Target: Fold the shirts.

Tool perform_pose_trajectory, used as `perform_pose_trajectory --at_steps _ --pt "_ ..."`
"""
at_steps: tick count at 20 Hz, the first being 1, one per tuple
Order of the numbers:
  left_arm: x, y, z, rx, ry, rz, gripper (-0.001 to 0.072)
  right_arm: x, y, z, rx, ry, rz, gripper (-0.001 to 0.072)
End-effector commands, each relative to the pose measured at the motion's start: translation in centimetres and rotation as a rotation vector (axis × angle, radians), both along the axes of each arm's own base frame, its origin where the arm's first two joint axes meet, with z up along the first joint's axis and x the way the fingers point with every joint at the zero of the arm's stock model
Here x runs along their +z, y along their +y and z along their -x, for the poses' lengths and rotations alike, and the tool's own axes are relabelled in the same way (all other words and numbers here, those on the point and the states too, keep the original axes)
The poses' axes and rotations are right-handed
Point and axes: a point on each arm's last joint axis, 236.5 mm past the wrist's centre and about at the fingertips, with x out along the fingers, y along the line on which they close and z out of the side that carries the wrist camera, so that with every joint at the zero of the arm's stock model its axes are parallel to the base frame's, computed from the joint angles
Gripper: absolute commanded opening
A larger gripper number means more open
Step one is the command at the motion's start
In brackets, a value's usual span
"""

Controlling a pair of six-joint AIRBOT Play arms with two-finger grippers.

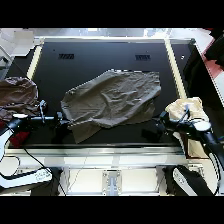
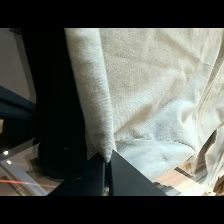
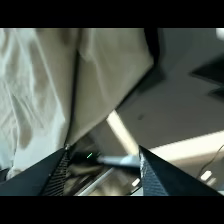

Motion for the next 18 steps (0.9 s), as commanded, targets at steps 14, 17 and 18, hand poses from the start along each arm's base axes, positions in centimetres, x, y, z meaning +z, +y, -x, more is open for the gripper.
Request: perform_pose_trajectory --at_steps 14,17,18 --pt "0.1 0.0 -0.2 0.007 -0.004 0.004 0.0014 -4.1 -2.0 -7.8 -0.348 -0.068 0.027 0.0133" --pt "0.6 0.7 -1.2 0.025 -0.041 -0.030 0.0013 -2.4 -2.5 -9.6 -0.319 -0.144 0.068 0.0014" --pt "1.4 1.1 -1.9 0.027 -0.073 -0.045 0.0013 -1.6 -2.3 -10.2 -0.288 -0.179 0.084 0.0013"
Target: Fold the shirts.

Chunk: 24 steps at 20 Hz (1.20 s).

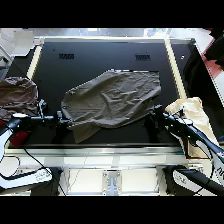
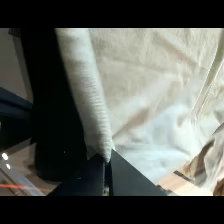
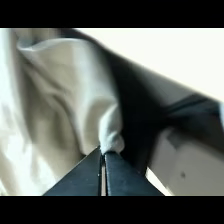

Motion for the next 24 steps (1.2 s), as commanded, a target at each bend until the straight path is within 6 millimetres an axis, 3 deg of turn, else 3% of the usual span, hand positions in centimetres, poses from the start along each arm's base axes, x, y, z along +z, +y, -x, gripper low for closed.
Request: perform_pose_trajectory --at_steps 1,3,4,6,8,11,12,15,17,19,20,22,24 --pt "2.0 1.2 -1.9 0.016 -0.084 -0.047 0.0013 2.6 0.1 -2.3 0.081 -0.105 0.077 0.0013" --pt "5.8 2.7 -4.0 0.035 -0.201 -0.098 0.0012 5.9 2.2 -3.3 0.280 -0.231 0.161 0.0010" --pt "8.6 3.9 -5.0 0.053 -0.282 -0.135 0.0012 8.2 3.2 -3.5 0.388 -0.303 0.216 0.0010" --pt "15.6 5.9 -6.0 0.086 -0.461 -0.222 0.0012 13.9 4.2 -3.2 0.586 -0.442 0.389 0.0009" --pt "23.9 7.4 -5.5 0.124 -0.664 -0.337 0.0012 20.5 3.8 -1.0 0.743 -0.543 0.614 0.0009" --pt "36.9 6.8 -1.8 0.181 -0.973 -0.520 0.0012 32.2 2.4 4.6 0.772 -0.689 0.879 0.0009" --pt "41.3 6.2 -0.1 0.227 -1.069 -0.556 0.0012 37.4 2.5 7.2 0.730 -0.792 0.943 0.0008" --pt "54.9 3.3 6.3 0.332 -1.421 -0.702 0.0012 50.3 2.8 14.3 0.578 -1.085 1.080 0.0006" --pt "60.4 1.2 9.6 0.340 -1.557 -0.749 0.0012 56.7 2.7 17.9 0.495 -1.220 1.160 0.0005" --pt "63.0 0.6 10.6 0.348 -1.598 -0.743 0.0011 60.8 2.1 19.3 0.431 -1.280 1.233 0.0005" --pt "63.1 0.8 10.0 0.349 -1.580 -0.715 0.0011 62.0 1.9 19.0 0.415 -1.288 1.252 0.0005" --pt "60.2 1.6 6.9 0.290 -1.449 -0.647 0.0011 61.8 1.7 16.0 0.439 -1.250 1.243 0.0005" --pt "55.4 3.0 2.8 0.204 -1.264 -0.570 0.0010 58.2 1.8 10.7 0.539 -1.125 1.187 0.0005"
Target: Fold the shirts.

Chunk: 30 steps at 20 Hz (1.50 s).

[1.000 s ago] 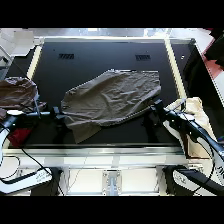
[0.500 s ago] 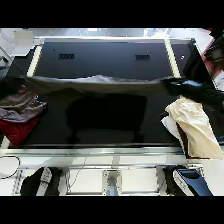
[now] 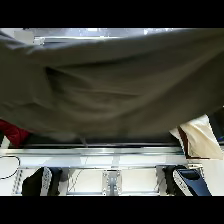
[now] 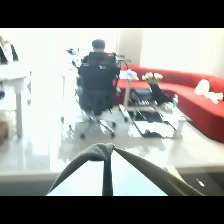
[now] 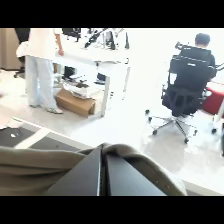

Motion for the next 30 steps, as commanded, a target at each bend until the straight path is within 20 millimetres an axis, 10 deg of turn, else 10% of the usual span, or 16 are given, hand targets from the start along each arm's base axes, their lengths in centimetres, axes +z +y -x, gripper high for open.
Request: perform_pose_trajectory --at_steps 1,5,10,14,21,30 --pt "-5.9 1.5 -4.9 -0.098 0.266 0.077 0.0010 -4.2 -0.2 -6.7 0.002 0.206 0.009 0.0006" --pt "-16.5 3.0 -13.7 -0.218 0.589 0.159 0.0010 -19.4 0.5 -18.1 0.066 0.692 0.002 0.0007" --pt "-36.9 2.4 -22.8 -0.183 1.045 -0.019 0.0011 -36.5 1.7 -27.8 0.098 1.043 -0.066 0.0008" --pt "-46.1 4.4 -29.9 -0.021 1.060 0.057 0.0010 -45.9 2.5 -34.6 0.027 1.057 -0.126 0.0008" --pt "-46.6 5.6 -32.4 0.032 0.984 0.070 0.0012 -46.3 1.6 -39.1 -0.035 0.940 -0.155 0.0009" --pt "-45.7 7.9 -26.6 0.052 1.129 -0.166 0.0012 -47.1 2.9 -29.8 0.012 1.258 0.193 0.0008"
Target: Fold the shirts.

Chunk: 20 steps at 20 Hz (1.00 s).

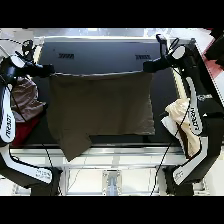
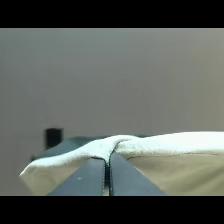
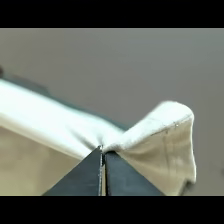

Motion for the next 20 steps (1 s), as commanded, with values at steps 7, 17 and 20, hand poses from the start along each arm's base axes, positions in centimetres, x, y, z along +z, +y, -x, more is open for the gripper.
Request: perform_pose_trajectory --at_steps 7,17,20 --pt "-4.2 1.6 5.6 -0.026 0.182 -0.094 0.0012 -4.6 2.3 9.2 0.074 0.272 0.192 0.0008" --pt "-7.4 0.6 10.0 -0.063 0.369 -0.056 0.0012 -11.4 1.2 8.4 -0.034 0.239 0.207 0.0008" --pt "-9.6 0.2 11.8 -0.067 0.431 -0.042 0.0013 -11.5 1.2 8.5 -0.033 0.244 0.207 0.0009"
